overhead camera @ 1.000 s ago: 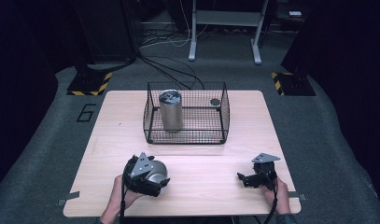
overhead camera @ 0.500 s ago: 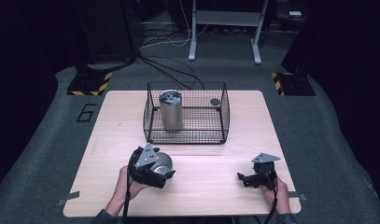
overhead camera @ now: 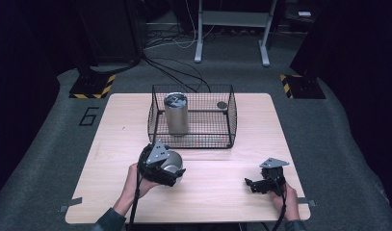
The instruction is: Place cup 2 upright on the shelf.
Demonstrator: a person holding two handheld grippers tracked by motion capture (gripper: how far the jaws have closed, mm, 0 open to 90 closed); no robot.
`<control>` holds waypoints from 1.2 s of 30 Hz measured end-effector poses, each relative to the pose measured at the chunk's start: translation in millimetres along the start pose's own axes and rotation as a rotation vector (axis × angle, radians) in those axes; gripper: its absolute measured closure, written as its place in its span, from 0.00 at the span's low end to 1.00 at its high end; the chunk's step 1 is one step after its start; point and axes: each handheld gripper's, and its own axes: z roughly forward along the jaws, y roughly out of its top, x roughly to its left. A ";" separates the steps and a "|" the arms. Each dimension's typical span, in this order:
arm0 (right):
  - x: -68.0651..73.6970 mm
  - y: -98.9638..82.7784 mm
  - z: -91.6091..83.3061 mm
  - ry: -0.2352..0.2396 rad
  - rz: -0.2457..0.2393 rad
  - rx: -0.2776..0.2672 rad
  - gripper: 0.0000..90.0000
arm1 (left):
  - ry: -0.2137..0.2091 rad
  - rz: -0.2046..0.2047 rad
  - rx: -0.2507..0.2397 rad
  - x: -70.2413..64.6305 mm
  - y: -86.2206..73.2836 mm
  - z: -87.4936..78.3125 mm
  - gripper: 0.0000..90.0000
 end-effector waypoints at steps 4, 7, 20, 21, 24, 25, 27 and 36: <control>0.1 -0.1 0.1 -0.001 0.001 -0.003 0.00 | 0.003 0.004 -0.007 1.5 5.3 2.0 0.07; 0.1 -0.1 0.1 -0.001 0.002 -0.003 0.00 | 0.004 0.000 -0.015 2.9 9.2 3.6 0.07; 0.1 -0.1 0.1 -0.001 0.001 -0.003 0.00 | 0.008 0.018 -0.020 10.0 25.4 12.2 0.07; 0.1 -0.1 0.1 -0.001 0.001 -0.003 0.00 | 0.004 0.016 -0.020 10.6 26.8 12.9 0.07; 0.1 -0.1 0.1 -0.001 0.001 -0.003 0.00 | 0.001 0.013 -0.017 12.7 30.9 15.7 0.07; 0.0 -0.1 0.1 0.000 0.001 -0.003 0.00 | 0.011 0.007 -0.022 12.2 31.5 16.6 0.07; -0.4 0.0 0.3 0.000 -0.004 -0.005 0.00 | 0.006 0.014 -0.023 13.9 34.2 17.6 0.07; -0.4 0.0 0.3 0.000 -0.005 -0.004 0.00 | 0.002 0.010 -0.032 18.2 42.9 22.3 0.07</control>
